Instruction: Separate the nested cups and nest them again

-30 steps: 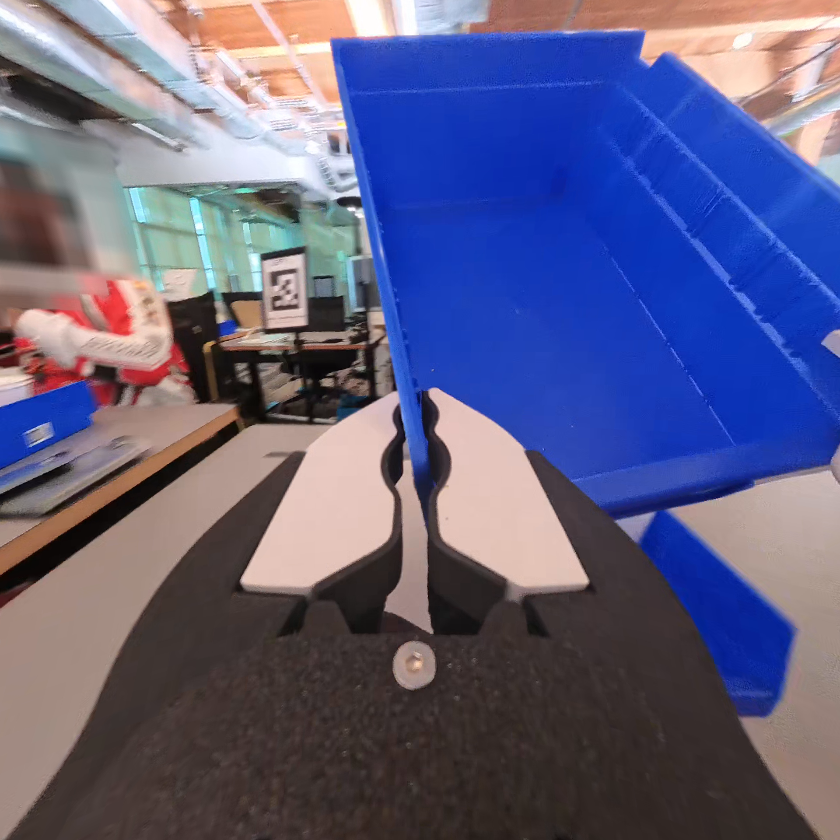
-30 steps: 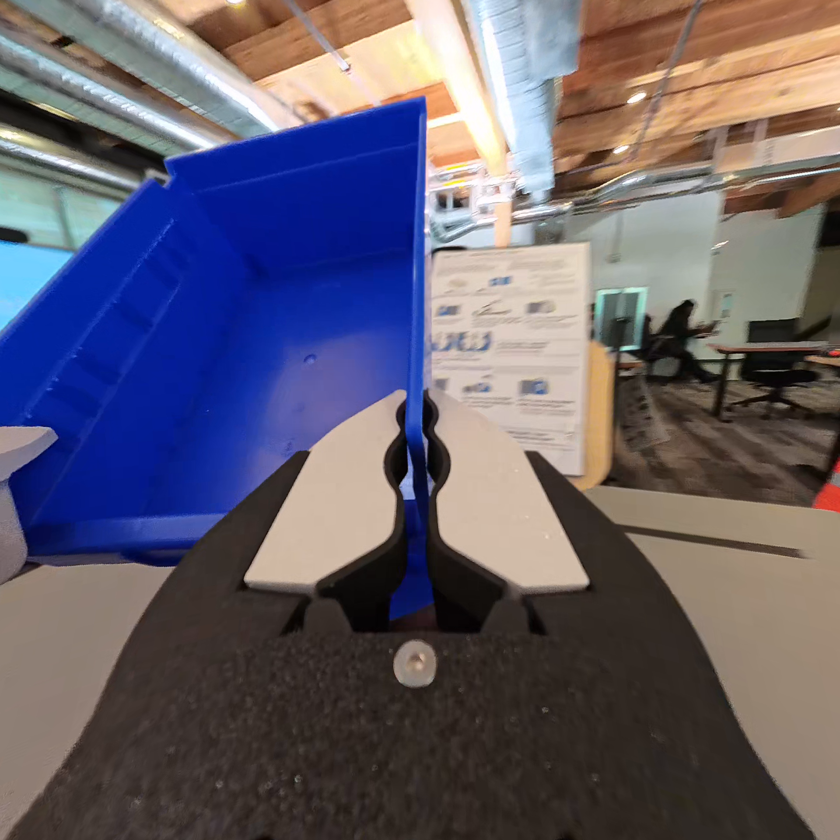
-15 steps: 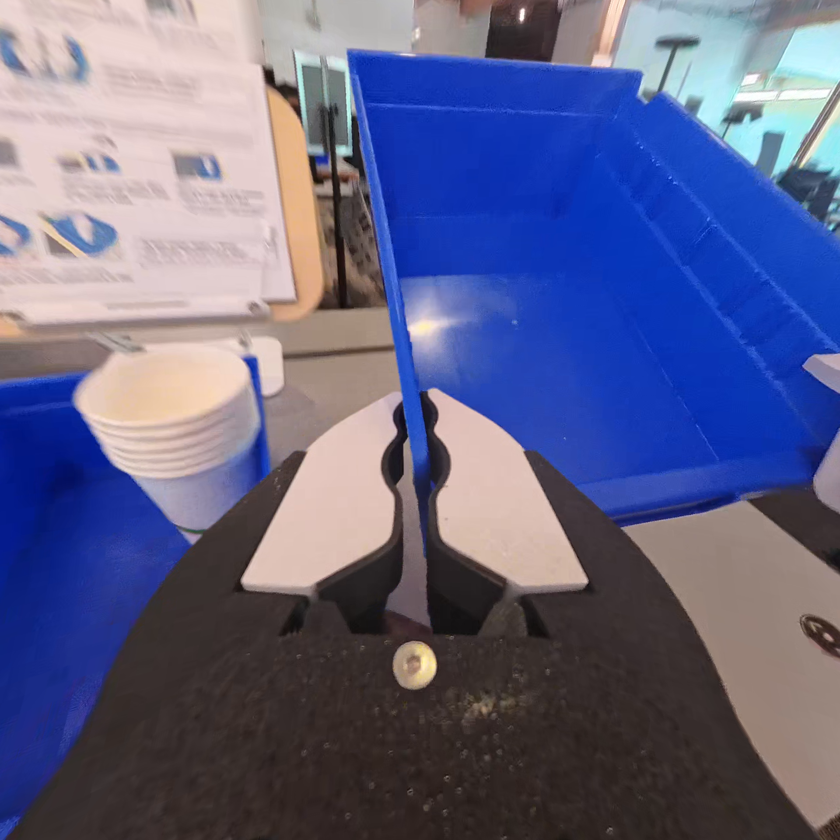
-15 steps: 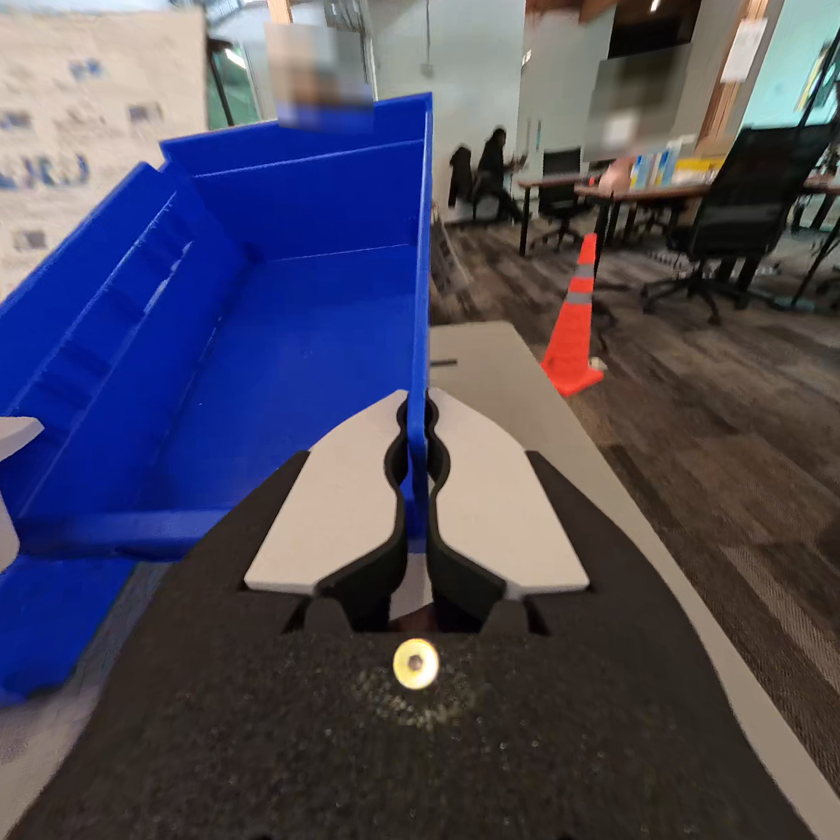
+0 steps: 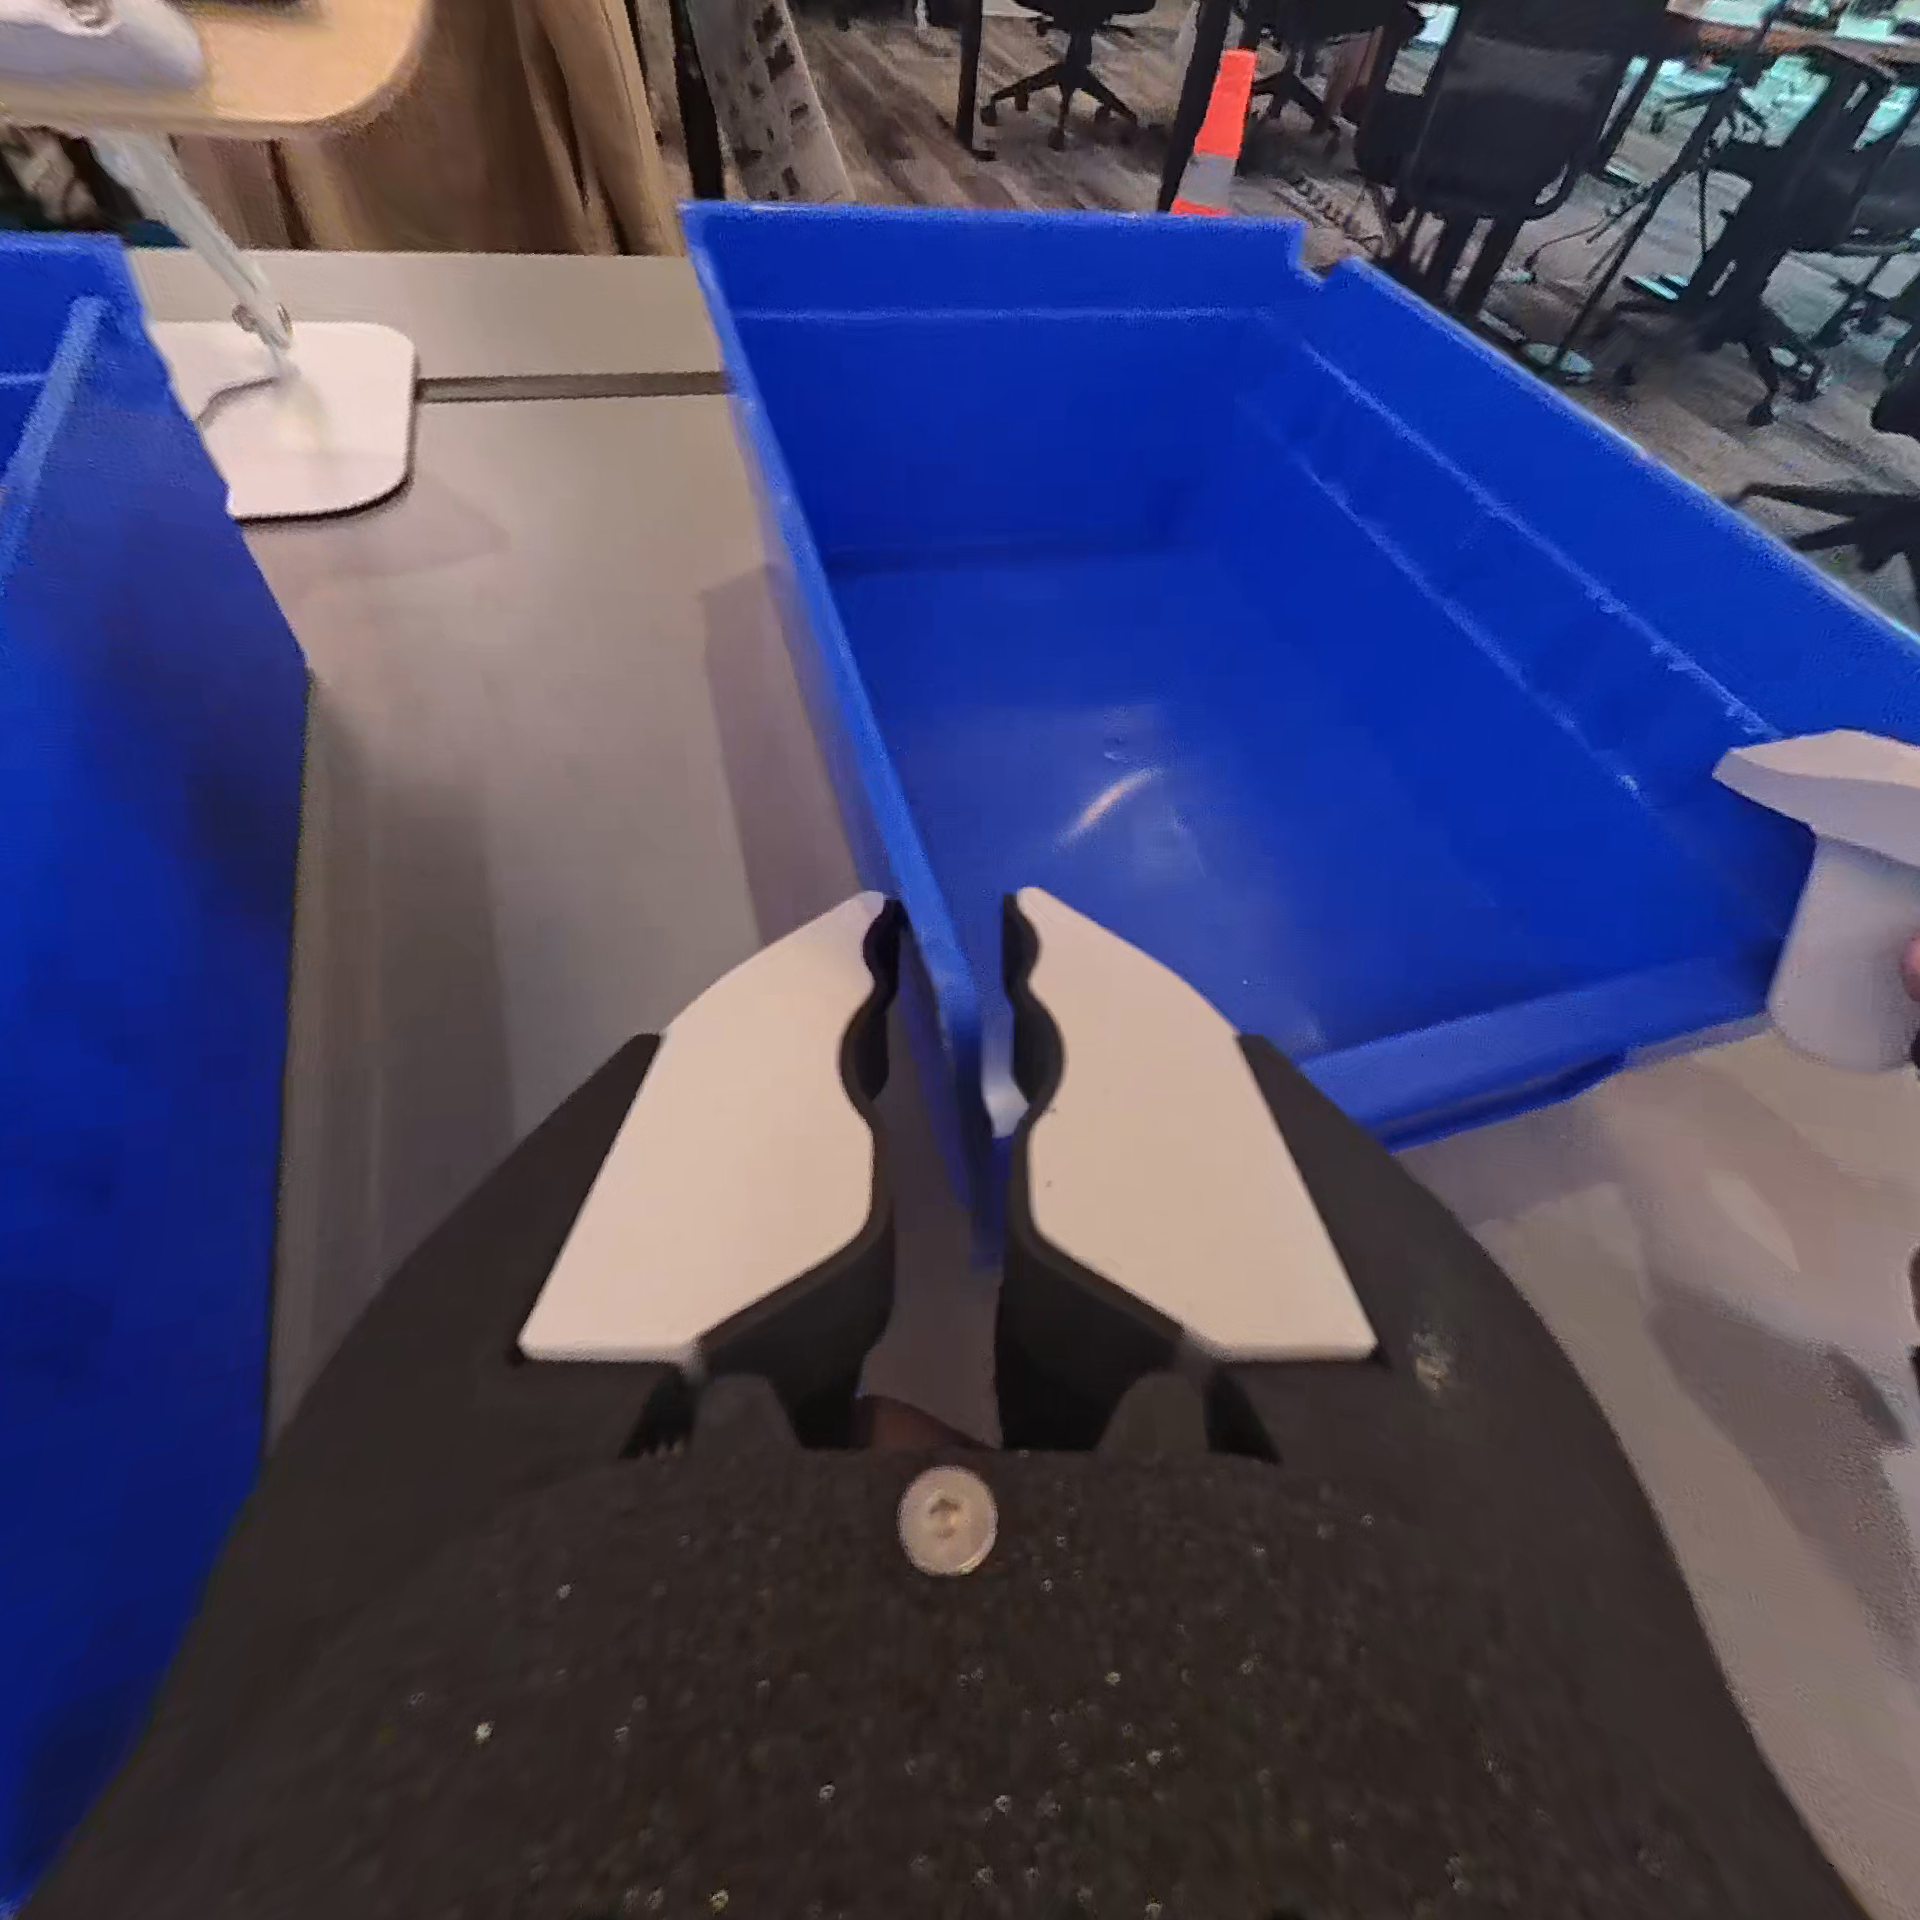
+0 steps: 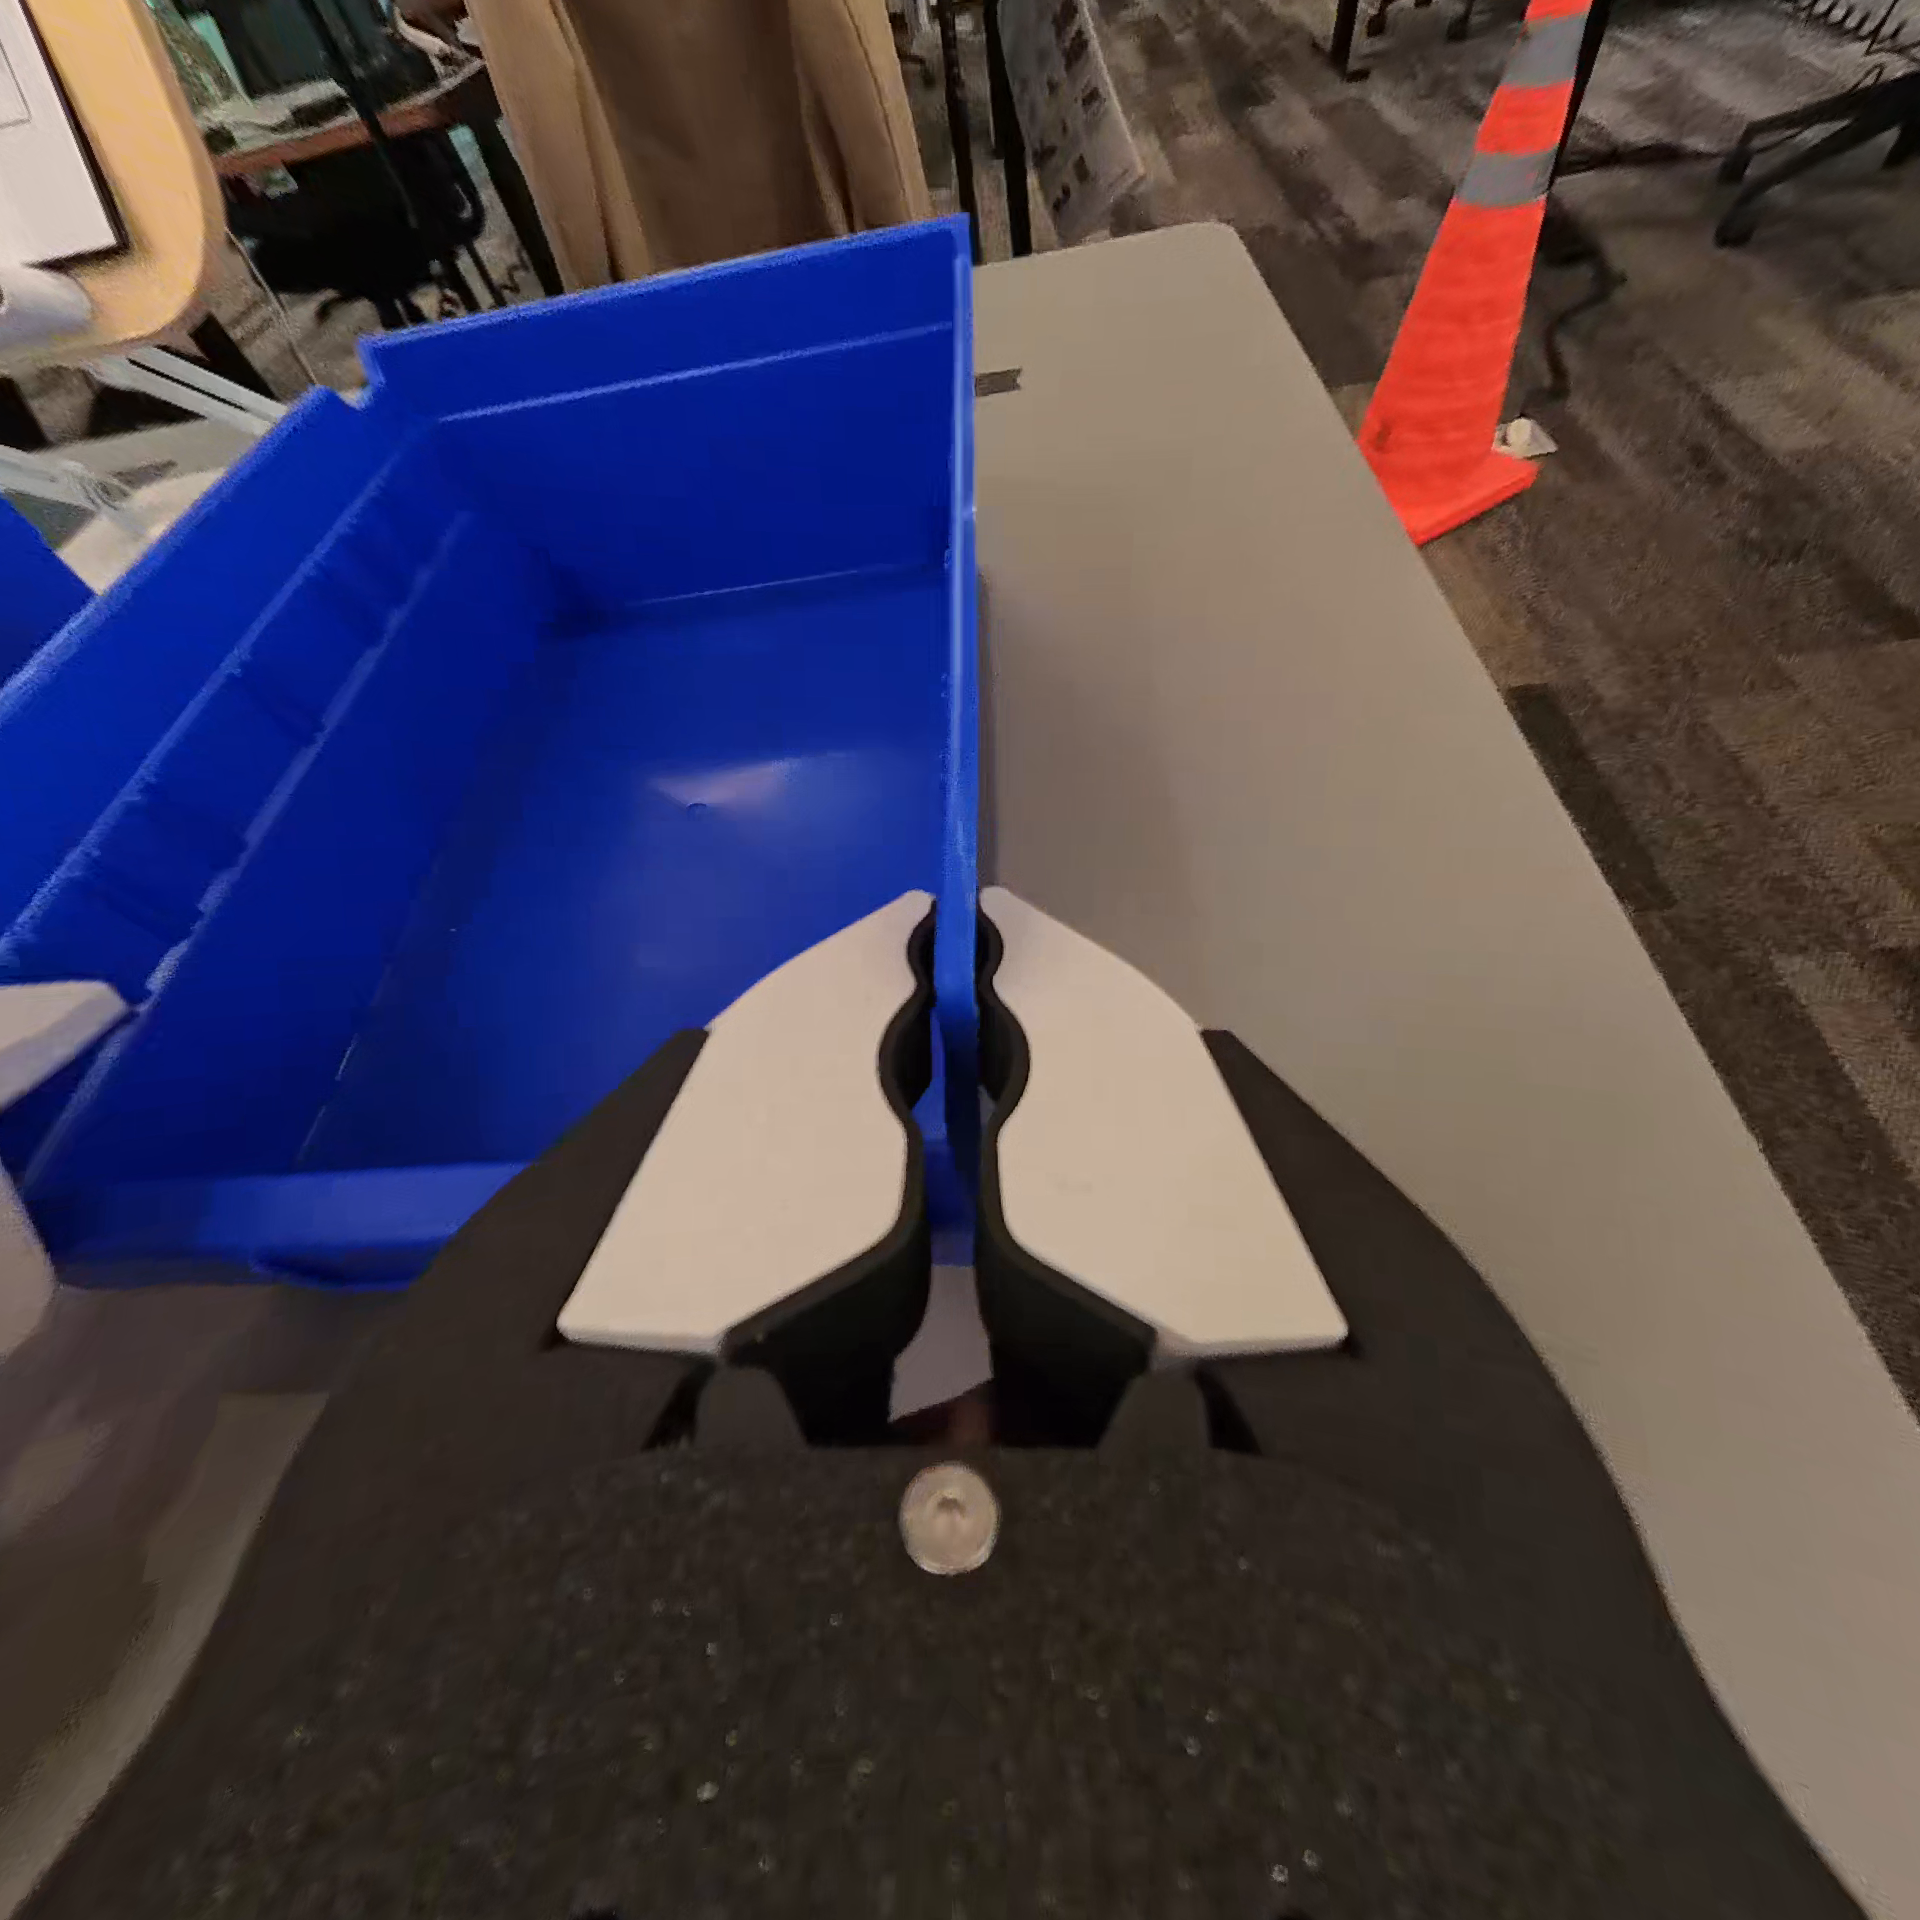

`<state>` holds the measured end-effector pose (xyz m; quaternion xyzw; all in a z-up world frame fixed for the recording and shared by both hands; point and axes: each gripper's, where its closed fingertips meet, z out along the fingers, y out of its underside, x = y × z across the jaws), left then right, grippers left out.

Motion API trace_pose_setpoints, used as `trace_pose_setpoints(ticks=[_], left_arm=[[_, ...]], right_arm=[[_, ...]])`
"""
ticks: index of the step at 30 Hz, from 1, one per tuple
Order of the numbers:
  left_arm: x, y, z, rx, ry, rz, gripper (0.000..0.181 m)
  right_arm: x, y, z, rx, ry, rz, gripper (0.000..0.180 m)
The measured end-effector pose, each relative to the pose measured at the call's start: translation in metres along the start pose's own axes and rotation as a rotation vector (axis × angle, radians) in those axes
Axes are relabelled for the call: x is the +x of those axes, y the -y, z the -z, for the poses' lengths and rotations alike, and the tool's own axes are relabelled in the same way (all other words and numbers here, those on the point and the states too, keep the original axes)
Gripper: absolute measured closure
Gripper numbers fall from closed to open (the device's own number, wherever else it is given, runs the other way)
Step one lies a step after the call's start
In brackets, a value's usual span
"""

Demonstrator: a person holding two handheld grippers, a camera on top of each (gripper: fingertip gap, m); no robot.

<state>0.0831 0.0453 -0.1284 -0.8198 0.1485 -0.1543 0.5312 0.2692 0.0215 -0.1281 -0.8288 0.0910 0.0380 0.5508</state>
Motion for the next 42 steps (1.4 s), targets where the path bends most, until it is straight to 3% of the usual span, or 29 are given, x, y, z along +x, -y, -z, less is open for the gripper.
trace_pose_setpoints(ticks=[2, 4, 8, 10, 12, 15, 17, 20, 22, 24, 27, 32, 36, 42], left_arm=[[0.006, -0.002, 0.003, -0.008, -0.027, -0.022, 0.153], [0.006, -0.003, 0.012, -0.021, -0.052, -0.023, 0.135], [-0.022, 0.001, 0.062, -0.005, -0.092, -0.077, 0.129], [-0.048, 0.004, 0.099, 0.036, -0.095, -0.111, 0.141], [-0.095, 0.007, 0.133, 0.094, 0.002, -0.18, 0.137], [-0.161, 0.014, 0.185, 0.21, 0.137, -0.238, 0.137], [-0.212, 0.013, 0.203, 0.236, 0.259, -0.226, 0.138], [-0.284, -0.003, 0.193, 0.145, 0.355, -0.124, 0.13], [-0.308, -0.012, 0.175, 0.092, 0.322, -0.012, 0.128], [-0.312, -0.022, 0.154, 0.027, 0.219, 0.101, 0.129], [-0.295, -0.025, 0.133, -0.017, 0.062, 0.194, 0.166], [-0.307, -0.021, 0.138, -0.038, 0.195, 0.107, 0.176], [-0.352, -0.007, 0.165, 0.002, 0.274, 0.074, 0.176], [-0.47, 0.001, 0.214, -0.013, 0.374, 0.07, 0.176]], right_arm=[[0.001, 0.0, 0.001, 0.005, -0.012, -0.001, 0.176], [0.008, 0.006, 0.007, 0.045, -0.078, 0.008, 0.164], [-0.011, 0.04, 0.051, 0.188, -0.151, 0.07, 0.143], [-0.059, 0.062, 0.082, 0.308, -0.115, 0.168, 0.144], [-0.135, 0.059, 0.097, 0.357, 0.045, 0.232, 0.148], [-0.263, 0.0, 0.086, 0.202, 0.421, 0.215, 0.145], [-0.313, -0.041, 0.066, 0.083, 0.479, 0.251, 0.136], [-0.329, -0.054, 0.04, 0.114, 0.33, 0.295, 0.134], [-0.316, -0.05, 0.026, 0.157, 0.176, 0.243, 0.142], [-0.31, -0.053, 0.015, 0.112, 0.125, 0.169, 0.15], [-0.318, -0.048, 0.01, 0.134, 0.161, 0.105, 0.173], [-0.329, -0.044, 0.009, 0.144, 0.058, 0.091, 0.177], [-0.386, -0.036, 0.015, 0.212, 0.09, 0.101, 0.177], [-0.514, -0.042, 0.008, 0.206, 0.174, 0.154, 0.176]])
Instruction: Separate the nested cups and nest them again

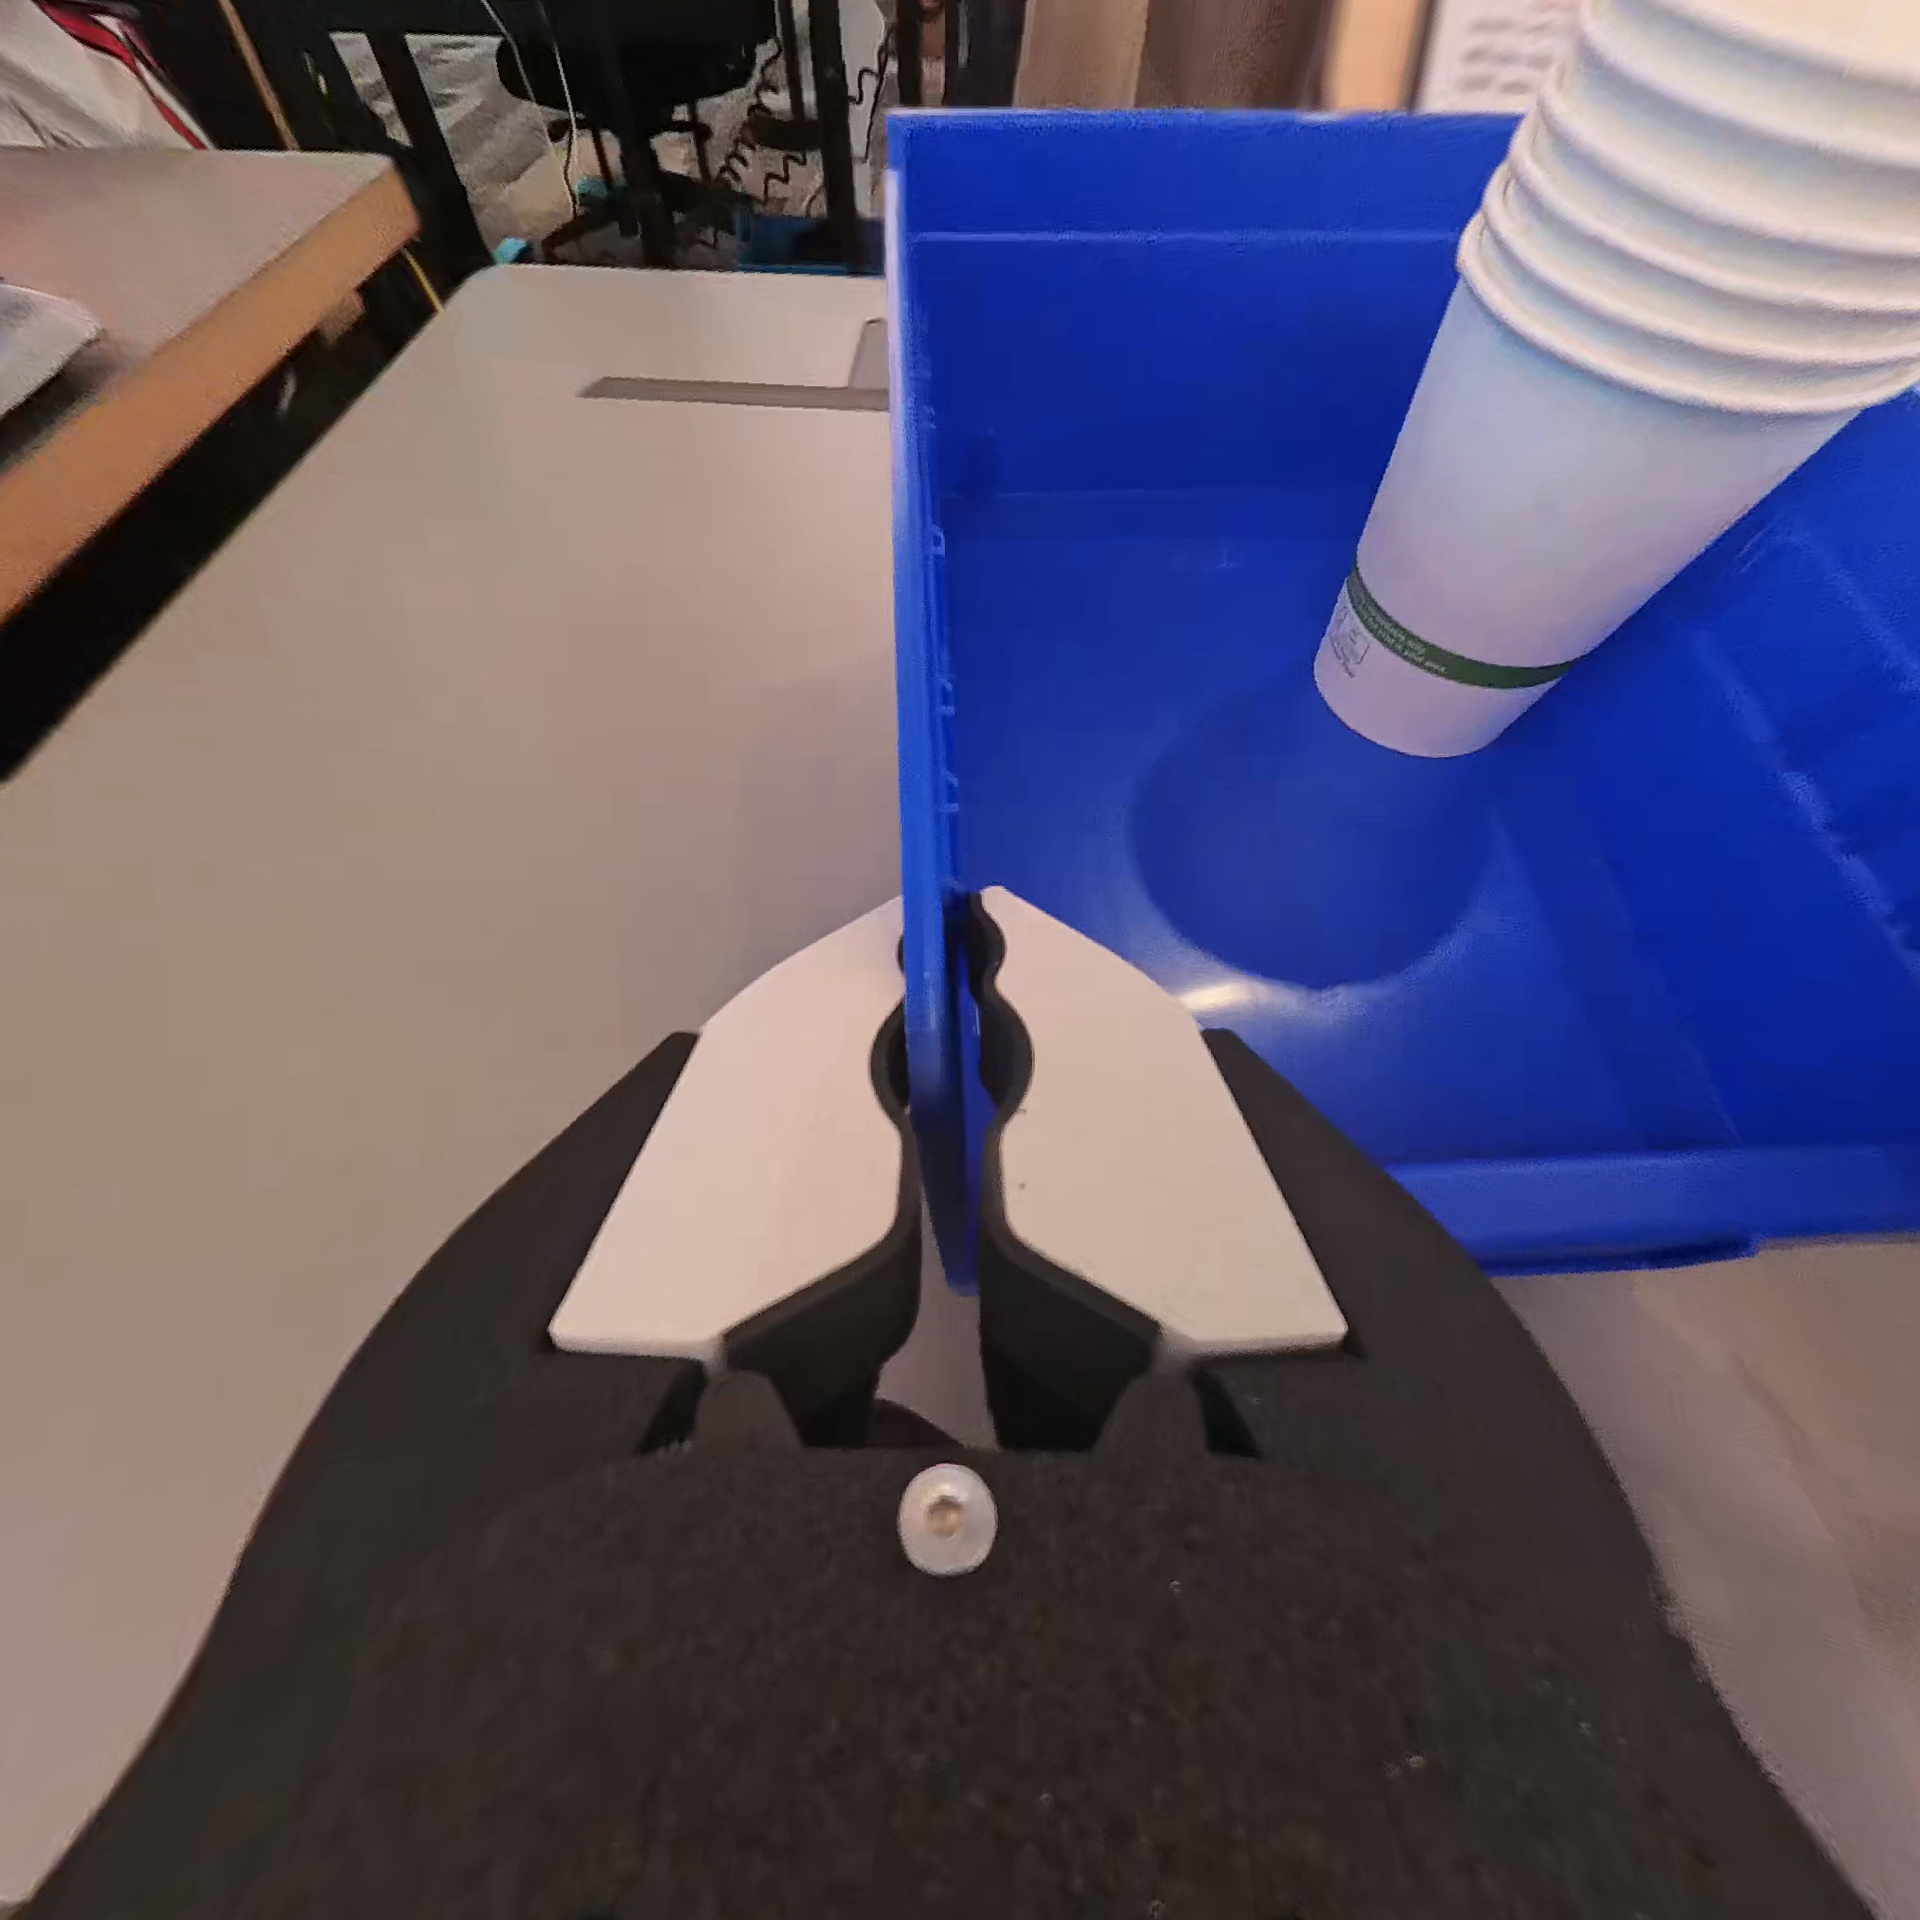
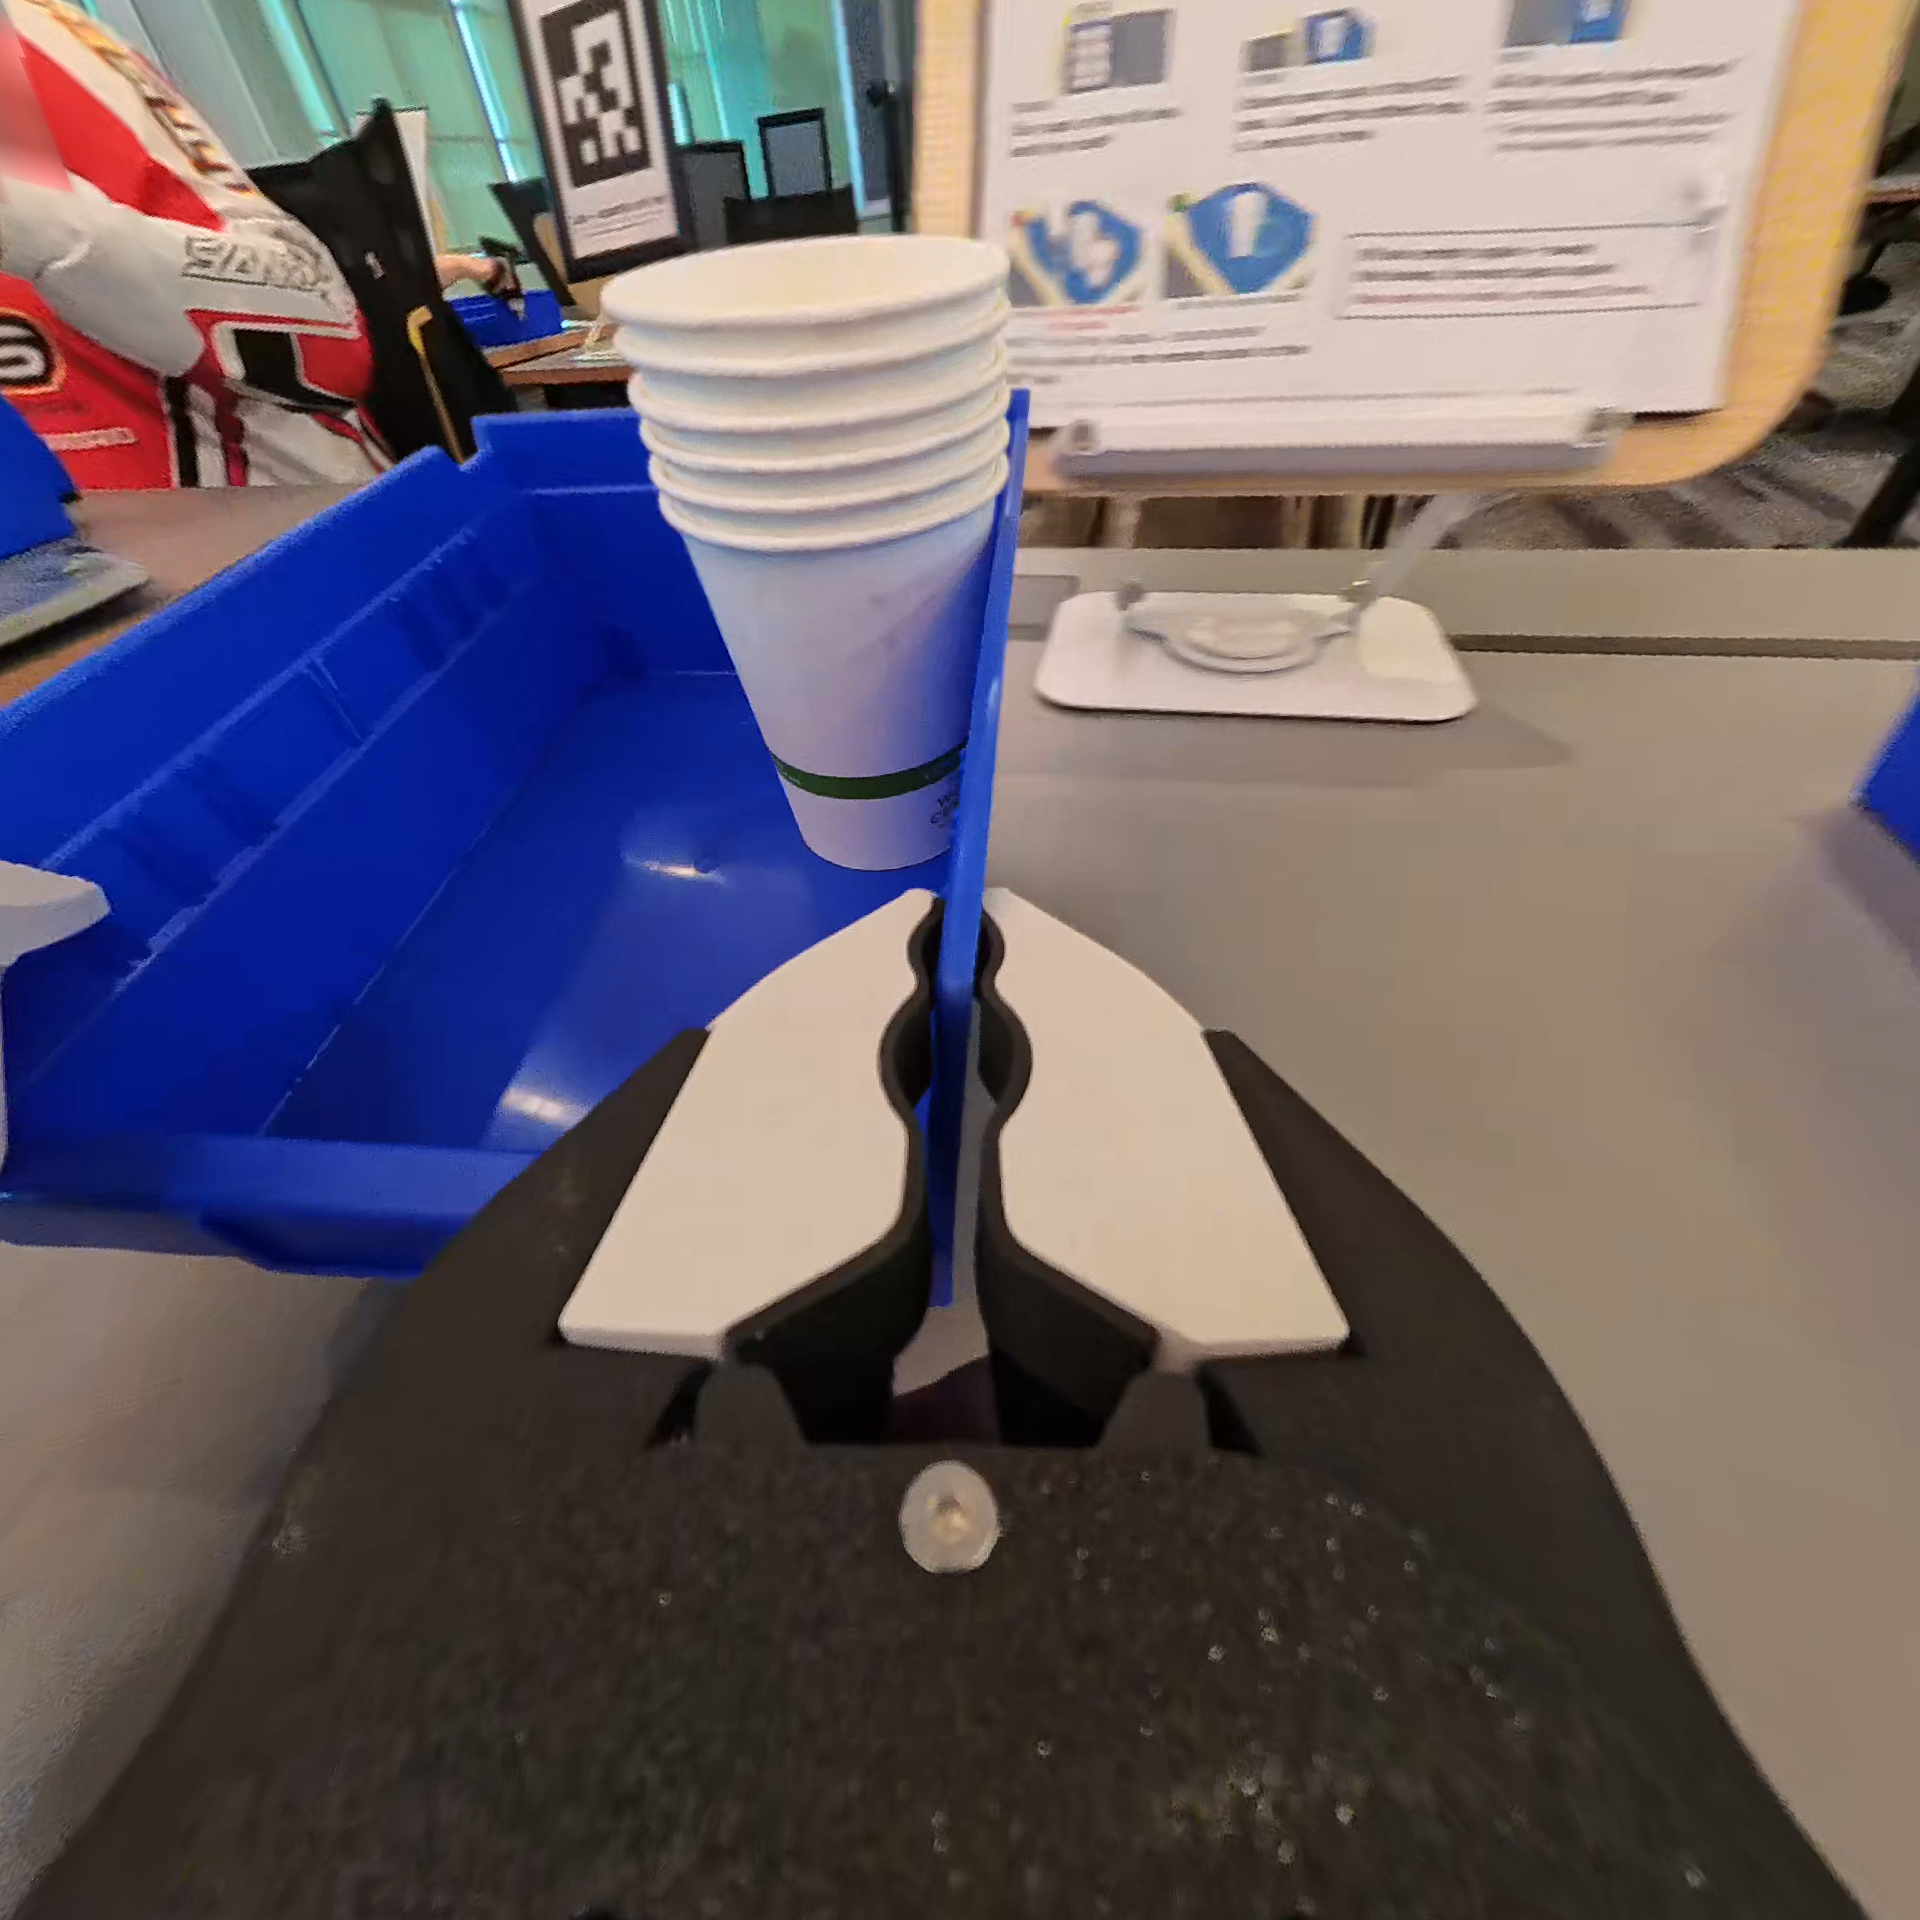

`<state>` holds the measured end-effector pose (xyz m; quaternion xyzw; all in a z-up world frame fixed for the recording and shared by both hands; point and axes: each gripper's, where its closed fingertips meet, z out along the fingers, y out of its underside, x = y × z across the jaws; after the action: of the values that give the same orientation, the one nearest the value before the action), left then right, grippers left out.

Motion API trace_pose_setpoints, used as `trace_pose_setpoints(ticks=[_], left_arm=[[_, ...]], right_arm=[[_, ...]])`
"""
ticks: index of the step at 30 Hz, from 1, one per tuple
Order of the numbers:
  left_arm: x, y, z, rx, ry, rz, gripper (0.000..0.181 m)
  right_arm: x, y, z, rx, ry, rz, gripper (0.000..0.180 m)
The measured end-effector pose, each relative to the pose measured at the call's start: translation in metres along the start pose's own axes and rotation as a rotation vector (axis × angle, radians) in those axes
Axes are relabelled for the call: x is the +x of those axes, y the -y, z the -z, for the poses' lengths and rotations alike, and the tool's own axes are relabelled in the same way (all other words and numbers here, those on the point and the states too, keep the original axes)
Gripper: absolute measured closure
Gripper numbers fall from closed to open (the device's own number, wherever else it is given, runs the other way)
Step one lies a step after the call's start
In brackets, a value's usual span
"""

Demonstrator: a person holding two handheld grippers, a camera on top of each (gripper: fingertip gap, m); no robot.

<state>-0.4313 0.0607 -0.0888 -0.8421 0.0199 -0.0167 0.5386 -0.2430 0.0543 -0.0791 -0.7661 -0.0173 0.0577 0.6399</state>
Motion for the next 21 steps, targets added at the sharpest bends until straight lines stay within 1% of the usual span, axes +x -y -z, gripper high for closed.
trace_pose_setpoints(ticks=[3, 7, 12, 14, 17, 19, 20, 21], left_arm=[[-0.047, 0.001, -0.01, -0.041, -0.015, -0.014, 0.176], [-0.083, 0.002, -0.034, -0.07, -0.053, -0.024, 0.176], [-0.09, -0.011, -0.061, -0.089, -0.095, -0.014, 0.176], [-0.089, -0.01, -0.062, -0.059, -0.093, 0.011, 0.177], [-0.089, -0.009, -0.064, -0.064, -0.056, 0.022, 0.176], [-0.089, -0.008, -0.065, -0.056, -0.054, 0.054, 0.176], [-0.089, -0.008, -0.065, -0.053, -0.042, 0.068, 0.174], [-0.09, -0.009, -0.063, -0.055, -0.015, 0.074, 0.157]], right_arm=[[-0.043, 0.0, -0.018, -0.019, 0.005, -0.042, 0.176], [-0.072, -0.006, -0.039, -0.062, -0.02, -0.025, 0.176], [-0.076, -0.024, -0.053, -0.125, -0.032, 0.002, 0.174], [-0.075, -0.031, -0.055, -0.129, -0.022, -0.041, 0.174], [-0.075, -0.031, -0.051, -0.116, -0.031, -0.04, 0.174], [-0.074, -0.031, -0.051, -0.116, 0.008, -0.044, 0.171], [-0.074, -0.03, -0.05, -0.113, 0.041, -0.039, 0.17], [-0.07, -0.027, -0.046, -0.097, 0.068, -0.039, 0.161]])
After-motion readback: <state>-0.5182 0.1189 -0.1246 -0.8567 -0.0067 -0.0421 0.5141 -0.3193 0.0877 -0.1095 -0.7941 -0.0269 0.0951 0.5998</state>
